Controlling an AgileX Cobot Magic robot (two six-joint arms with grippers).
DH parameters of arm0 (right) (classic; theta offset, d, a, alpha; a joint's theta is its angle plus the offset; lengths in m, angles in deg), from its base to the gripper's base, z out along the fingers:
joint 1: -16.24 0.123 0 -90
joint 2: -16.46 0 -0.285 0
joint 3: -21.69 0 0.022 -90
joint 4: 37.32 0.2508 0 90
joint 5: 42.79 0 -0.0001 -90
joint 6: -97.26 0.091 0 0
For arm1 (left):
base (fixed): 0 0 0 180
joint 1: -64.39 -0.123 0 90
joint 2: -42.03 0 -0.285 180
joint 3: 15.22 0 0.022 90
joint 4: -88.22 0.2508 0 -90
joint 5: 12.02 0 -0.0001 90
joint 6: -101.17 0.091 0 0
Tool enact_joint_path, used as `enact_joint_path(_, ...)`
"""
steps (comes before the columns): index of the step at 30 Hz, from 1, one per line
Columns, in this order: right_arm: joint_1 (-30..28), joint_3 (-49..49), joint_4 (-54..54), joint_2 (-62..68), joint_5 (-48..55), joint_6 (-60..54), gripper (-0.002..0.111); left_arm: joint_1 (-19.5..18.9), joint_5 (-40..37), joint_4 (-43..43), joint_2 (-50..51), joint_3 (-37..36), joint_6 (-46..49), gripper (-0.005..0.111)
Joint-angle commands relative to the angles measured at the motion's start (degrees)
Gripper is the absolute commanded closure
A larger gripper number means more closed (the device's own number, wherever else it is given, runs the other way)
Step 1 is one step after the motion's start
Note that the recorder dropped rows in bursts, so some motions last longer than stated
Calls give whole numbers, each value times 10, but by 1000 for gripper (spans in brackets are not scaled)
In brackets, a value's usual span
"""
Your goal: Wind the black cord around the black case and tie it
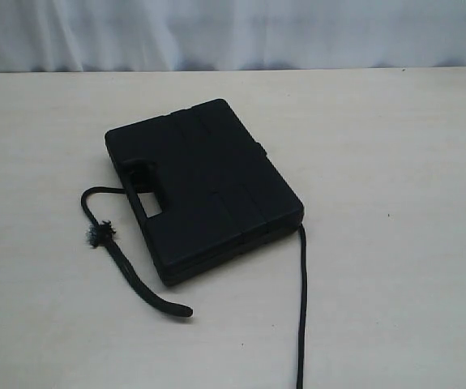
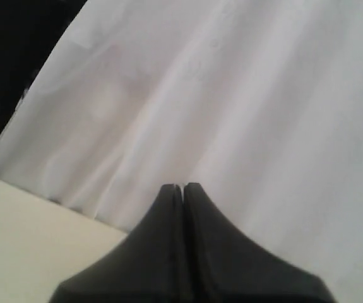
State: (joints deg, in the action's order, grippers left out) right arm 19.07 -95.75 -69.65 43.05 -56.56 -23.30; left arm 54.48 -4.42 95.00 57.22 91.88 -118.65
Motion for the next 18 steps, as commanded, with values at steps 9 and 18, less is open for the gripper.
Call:
enact_joint_path(9,0,-192,-514,379,11,336,104,22,-241,46,281,190,96,107)
enact_joint_path(18,0,-241,-676,500,-26,460,104,126,-434,-158,461,333,403,107)
